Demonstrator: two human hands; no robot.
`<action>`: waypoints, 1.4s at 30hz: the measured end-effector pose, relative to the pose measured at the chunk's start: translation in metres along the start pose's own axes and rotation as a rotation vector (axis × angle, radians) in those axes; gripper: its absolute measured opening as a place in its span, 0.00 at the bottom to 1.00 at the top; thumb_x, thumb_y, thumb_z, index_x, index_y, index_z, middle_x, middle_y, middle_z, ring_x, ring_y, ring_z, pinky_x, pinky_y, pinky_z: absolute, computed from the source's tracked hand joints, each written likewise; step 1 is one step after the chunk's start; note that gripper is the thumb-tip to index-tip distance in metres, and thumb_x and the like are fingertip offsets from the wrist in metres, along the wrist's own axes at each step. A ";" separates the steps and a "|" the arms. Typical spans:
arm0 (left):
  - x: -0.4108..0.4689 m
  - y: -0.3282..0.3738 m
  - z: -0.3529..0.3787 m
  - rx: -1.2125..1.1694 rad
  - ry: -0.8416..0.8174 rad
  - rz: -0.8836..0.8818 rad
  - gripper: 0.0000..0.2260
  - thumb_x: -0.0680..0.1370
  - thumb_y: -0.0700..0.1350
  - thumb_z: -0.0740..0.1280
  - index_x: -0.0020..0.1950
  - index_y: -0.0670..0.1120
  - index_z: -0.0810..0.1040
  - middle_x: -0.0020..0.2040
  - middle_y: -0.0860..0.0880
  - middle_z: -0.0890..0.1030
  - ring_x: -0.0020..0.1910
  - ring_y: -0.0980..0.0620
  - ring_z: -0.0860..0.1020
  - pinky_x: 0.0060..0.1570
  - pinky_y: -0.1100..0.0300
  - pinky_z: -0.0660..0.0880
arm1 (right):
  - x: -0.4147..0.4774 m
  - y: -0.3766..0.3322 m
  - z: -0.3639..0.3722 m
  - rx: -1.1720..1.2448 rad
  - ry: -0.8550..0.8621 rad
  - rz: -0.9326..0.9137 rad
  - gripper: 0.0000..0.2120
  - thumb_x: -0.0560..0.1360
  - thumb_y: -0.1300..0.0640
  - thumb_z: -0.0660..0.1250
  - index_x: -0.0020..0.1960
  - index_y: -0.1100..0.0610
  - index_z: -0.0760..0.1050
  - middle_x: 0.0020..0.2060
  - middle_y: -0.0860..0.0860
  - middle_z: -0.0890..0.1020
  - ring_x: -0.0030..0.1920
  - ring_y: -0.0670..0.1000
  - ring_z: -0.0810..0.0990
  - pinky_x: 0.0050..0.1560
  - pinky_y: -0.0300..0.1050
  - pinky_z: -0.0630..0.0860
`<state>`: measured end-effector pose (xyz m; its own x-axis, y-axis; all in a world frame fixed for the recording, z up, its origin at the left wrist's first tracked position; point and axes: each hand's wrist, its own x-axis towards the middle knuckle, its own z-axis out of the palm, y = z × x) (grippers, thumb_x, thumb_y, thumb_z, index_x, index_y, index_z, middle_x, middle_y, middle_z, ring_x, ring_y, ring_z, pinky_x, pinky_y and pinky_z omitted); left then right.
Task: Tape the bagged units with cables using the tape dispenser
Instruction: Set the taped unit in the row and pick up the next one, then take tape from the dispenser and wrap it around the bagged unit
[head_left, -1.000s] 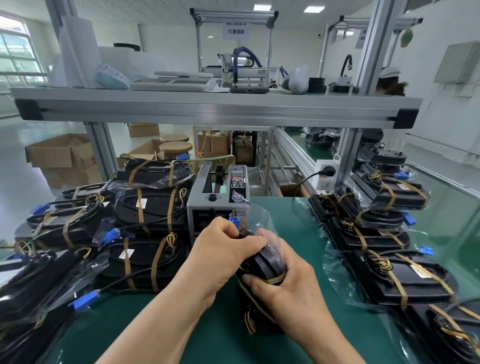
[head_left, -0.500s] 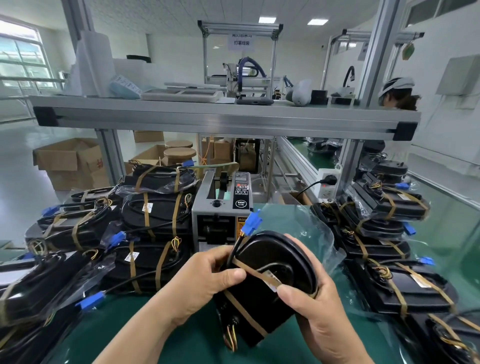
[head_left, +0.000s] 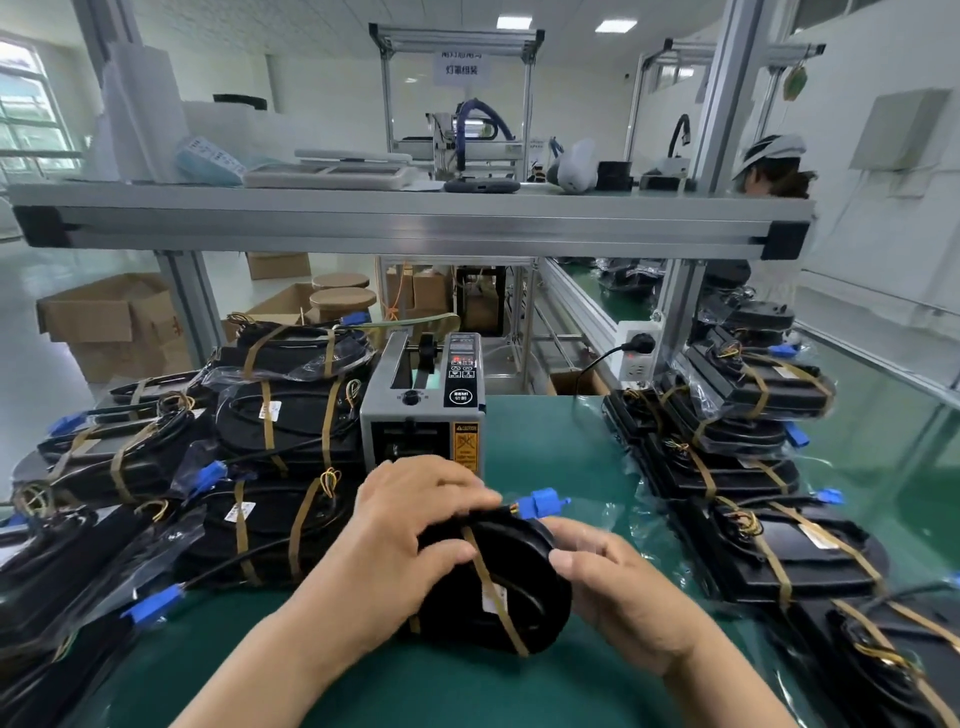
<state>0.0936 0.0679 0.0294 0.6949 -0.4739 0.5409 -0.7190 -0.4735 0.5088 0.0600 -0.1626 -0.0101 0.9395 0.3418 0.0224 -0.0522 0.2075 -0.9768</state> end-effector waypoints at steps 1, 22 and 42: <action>-0.001 0.001 0.005 0.015 0.020 0.052 0.16 0.72 0.40 0.74 0.54 0.59 0.83 0.55 0.62 0.79 0.63 0.59 0.74 0.68 0.46 0.64 | 0.000 0.006 -0.001 0.023 0.022 0.016 0.21 0.74 0.59 0.67 0.66 0.62 0.78 0.59 0.61 0.81 0.58 0.56 0.79 0.59 0.48 0.77; -0.011 0.010 0.009 0.101 -0.095 0.220 0.15 0.74 0.35 0.69 0.49 0.55 0.86 0.45 0.61 0.78 0.53 0.62 0.72 0.64 0.61 0.64 | 0.030 -0.008 0.031 -0.468 0.397 0.012 0.11 0.76 0.44 0.63 0.47 0.40 0.85 0.43 0.41 0.87 0.45 0.41 0.85 0.48 0.39 0.79; 0.024 -0.033 0.001 -0.794 0.562 -0.988 0.05 0.77 0.39 0.70 0.43 0.45 0.85 0.35 0.50 0.81 0.29 0.58 0.75 0.30 0.66 0.73 | -0.005 0.022 0.048 -0.356 0.514 -0.201 0.28 0.68 0.72 0.76 0.59 0.45 0.79 0.52 0.38 0.86 0.53 0.36 0.83 0.49 0.22 0.71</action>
<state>0.1340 0.0712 0.0256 0.9524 0.2562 -0.1655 0.1150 0.2009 0.9728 0.0382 -0.1160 -0.0216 0.9660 -0.1717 0.1934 0.1736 -0.1241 -0.9770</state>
